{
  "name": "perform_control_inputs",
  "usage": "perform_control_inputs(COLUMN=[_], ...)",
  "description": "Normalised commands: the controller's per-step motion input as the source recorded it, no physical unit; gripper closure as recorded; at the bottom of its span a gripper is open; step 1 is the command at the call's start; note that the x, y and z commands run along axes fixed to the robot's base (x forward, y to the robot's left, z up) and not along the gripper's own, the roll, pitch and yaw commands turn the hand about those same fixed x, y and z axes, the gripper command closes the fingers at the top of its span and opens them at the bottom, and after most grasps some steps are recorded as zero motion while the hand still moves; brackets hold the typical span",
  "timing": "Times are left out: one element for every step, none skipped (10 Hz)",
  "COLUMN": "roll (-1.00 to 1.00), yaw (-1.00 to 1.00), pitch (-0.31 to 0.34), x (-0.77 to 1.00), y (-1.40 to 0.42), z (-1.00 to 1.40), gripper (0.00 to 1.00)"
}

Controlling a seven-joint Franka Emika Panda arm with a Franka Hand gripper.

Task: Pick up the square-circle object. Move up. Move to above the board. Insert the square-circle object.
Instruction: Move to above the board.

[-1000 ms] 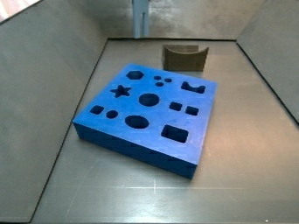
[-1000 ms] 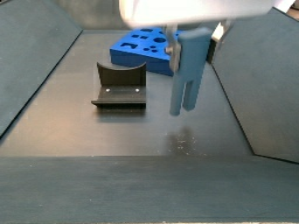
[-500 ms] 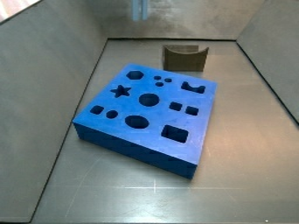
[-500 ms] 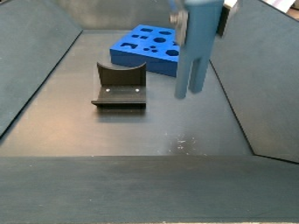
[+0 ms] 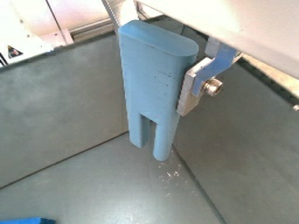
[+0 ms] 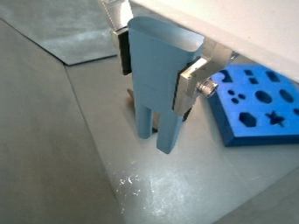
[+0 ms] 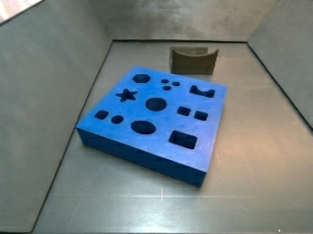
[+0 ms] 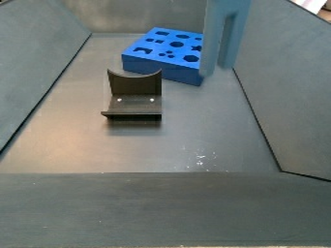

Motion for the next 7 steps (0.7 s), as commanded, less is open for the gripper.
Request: perform_control_inputs(roll=[-0.1,0.27,0.29,0.35,0.25,0.17,0.08], yaw=[-0.02,-1.0,-1.0,-1.0,-0.81,-0.55,-0.29], pitch=[0.069,0.063,0.053,0.015,-0.026,-0.031,-0.015], x=[0.02,0.06,0.07,0.06,0.05,0.05,0.05], y=[0.04,-1.0,-1.0,-1.0,-1.0,-1.0,-1.0], z=[0.32,0.08,0.06,0.06,0.06,0.06,0.06], gripper=[1.0,1.0,1.0,1.0,1.0,1.0,1.0])
